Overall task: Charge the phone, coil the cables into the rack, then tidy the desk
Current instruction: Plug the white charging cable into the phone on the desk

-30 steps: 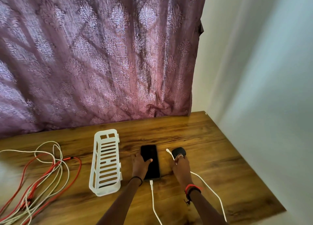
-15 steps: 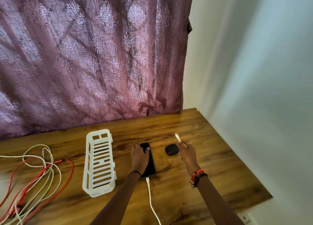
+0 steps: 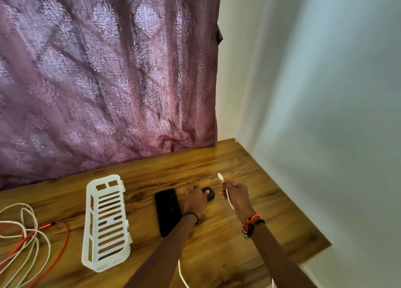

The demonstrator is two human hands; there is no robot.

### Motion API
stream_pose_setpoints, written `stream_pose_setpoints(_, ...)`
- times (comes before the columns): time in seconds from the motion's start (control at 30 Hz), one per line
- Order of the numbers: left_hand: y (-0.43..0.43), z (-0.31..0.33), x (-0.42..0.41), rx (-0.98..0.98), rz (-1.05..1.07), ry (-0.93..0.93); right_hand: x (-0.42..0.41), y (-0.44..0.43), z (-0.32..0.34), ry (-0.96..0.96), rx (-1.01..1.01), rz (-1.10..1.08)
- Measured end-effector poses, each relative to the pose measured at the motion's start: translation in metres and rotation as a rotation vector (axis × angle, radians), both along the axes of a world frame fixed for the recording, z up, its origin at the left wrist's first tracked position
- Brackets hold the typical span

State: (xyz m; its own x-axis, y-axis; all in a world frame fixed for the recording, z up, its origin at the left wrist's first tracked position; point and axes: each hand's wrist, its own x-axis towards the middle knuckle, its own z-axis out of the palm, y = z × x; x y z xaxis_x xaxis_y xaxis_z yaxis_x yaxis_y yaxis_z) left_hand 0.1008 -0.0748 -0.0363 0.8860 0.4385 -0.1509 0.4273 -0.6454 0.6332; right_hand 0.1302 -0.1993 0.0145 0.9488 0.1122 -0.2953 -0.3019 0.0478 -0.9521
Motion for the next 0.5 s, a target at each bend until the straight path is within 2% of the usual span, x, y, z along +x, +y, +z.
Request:
stream_pose_setpoints(0.1,-0.004,-0.005,0.007,0.072,-0.009,0.092,0.004,0.001,-0.006,0.037,0.083,0.009)
stream_pose_setpoints(0.2,-0.004,-0.007,0.012,0.081,-0.007,0.095,0.008,0.0,-0.013,0.06,0.087,0.009)
stream_pose_setpoints(0.5,-0.003,-0.005,0.016,-0.137,0.01,-0.055,0.009,-0.006,-0.019,0.058,0.11,0.03)
